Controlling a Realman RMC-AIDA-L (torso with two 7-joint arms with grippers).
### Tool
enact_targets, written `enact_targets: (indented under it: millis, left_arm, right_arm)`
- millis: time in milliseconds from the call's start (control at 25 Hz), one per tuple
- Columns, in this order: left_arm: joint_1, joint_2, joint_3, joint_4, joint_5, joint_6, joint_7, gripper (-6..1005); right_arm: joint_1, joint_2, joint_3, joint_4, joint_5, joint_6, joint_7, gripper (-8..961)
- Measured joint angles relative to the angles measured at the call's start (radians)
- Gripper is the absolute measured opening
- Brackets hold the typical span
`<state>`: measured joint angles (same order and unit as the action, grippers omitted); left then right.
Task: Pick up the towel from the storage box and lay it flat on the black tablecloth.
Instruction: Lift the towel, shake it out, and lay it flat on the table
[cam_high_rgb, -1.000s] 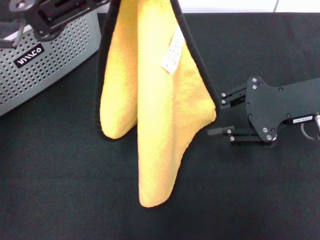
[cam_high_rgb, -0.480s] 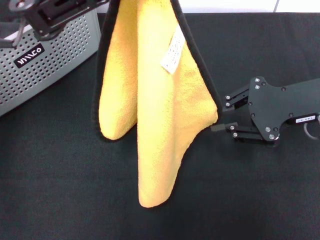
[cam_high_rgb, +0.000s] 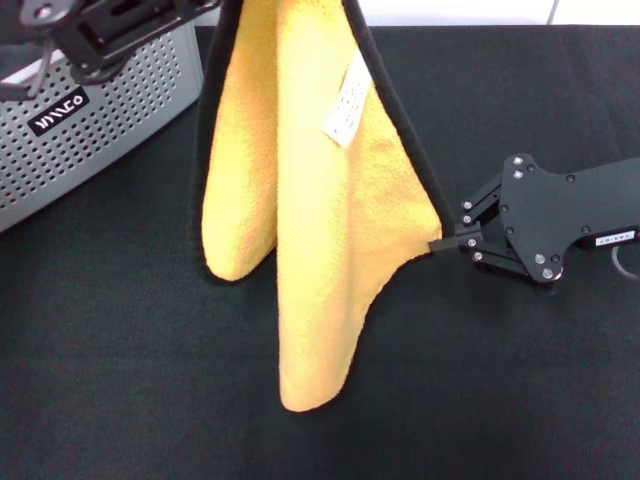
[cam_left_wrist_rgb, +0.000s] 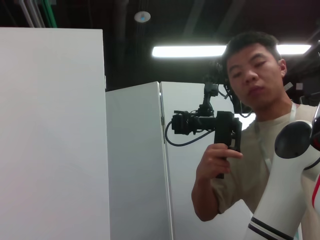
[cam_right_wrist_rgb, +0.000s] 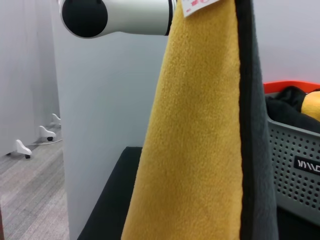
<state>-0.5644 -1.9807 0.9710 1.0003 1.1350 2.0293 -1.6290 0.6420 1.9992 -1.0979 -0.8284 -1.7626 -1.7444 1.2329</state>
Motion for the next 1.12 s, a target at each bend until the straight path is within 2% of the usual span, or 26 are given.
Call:
enact_targets:
  millis: [240, 400, 560, 640, 880, 1120]
  left_arm:
    - [0.021, -0.006, -0.005, -0.027, 0.000, -0.005, -0.009, 6]
    - [0.031, -0.019, -0.055, -0.126, -0.001, -0.010, -0.012, 6]
    - [0.043, -0.019, -0.078, -0.246, 0.007, -0.011, -0.022, 7]
    - [0.055, -0.019, -0.078, -0.279, 0.025, -0.013, -0.022, 7]
    - [0.118, -0.034, -0.077, -0.285, 0.111, -0.018, -0.008, 7]
    - [0.211, -0.047, -0.069, -0.230, 0.162, -0.005, 0.016, 7]
  right_arm:
    - [-0.022, 0.008, 0.001, -0.064, -0.005, -0.001, 0.043, 15]
    - [-0.111, 0.019, 0.005, -0.249, -0.001, 0.002, 0.142, 17]
    - [-0.185, 0.025, -0.015, -0.426, 0.032, 0.005, 0.252, 20]
    - [-0.200, 0.026, -0.022, -0.480, 0.039, 0.007, 0.296, 21]
    - [-0.265, 0.027, -0.033, -0.647, 0.088, 0.020, 0.404, 24]
    - [-0.377, 0.027, -0.042, -0.832, 0.165, 0.020, 0.463, 27]
